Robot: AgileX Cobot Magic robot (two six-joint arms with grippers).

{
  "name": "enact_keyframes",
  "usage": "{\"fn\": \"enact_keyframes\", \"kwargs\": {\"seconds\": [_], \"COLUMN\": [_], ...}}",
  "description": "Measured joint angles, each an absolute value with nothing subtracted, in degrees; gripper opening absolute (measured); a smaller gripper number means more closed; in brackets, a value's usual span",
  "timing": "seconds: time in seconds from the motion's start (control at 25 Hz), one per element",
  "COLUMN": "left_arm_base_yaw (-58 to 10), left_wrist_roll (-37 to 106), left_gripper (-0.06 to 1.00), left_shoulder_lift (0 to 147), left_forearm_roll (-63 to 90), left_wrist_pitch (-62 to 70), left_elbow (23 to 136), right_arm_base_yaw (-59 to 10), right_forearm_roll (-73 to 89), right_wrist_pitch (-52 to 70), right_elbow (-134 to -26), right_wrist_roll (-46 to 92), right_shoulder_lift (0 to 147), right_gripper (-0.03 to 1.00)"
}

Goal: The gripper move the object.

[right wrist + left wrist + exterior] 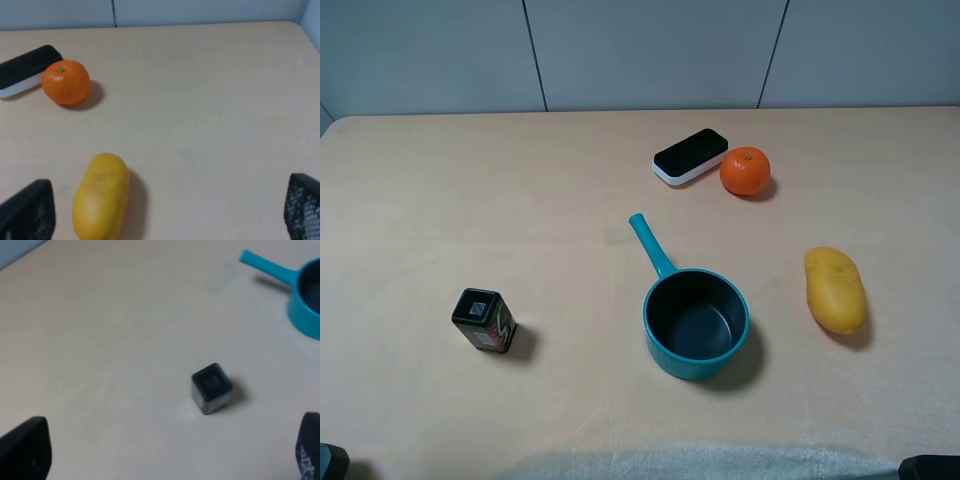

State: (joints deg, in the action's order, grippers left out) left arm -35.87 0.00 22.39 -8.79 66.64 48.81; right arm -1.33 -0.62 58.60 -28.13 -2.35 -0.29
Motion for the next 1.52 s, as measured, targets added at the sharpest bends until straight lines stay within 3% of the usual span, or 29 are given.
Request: {"fn": "enact_keyframes", "kwargs": {"seconds": [0.4,0.76,1.52], "left_arm_base_yaw": [-22.2,-15.8,-1.5], "left_wrist_roll": [0.0,-0.3,1.3], "left_gripper": [0.99,0.99,0.99], "left_shoulder_lift": [9.5,1.6,-0.3], "left_forearm_roll": [-8.8,-7.7,-3.9], "left_wrist_pitch": [66.1,59.3,60.2], "left_elbow": [39.2,29.6,27.8], "right_arm_base_yaw": [-1.3,-1.3,-1.3], "right_forearm_roll": [-0.6,-0.6,-0.6], "right_wrist_pitch": [58.7,58.7,58.6], "right_elbow": [-28.1,-28.1,-28.1], "right_wrist_roll": [-2.4,-2.4,-2.4], "right_shoulder_lift": [-0.3,-0.3,-0.3], "right_gripper": [0.69,0.69,0.69]}}
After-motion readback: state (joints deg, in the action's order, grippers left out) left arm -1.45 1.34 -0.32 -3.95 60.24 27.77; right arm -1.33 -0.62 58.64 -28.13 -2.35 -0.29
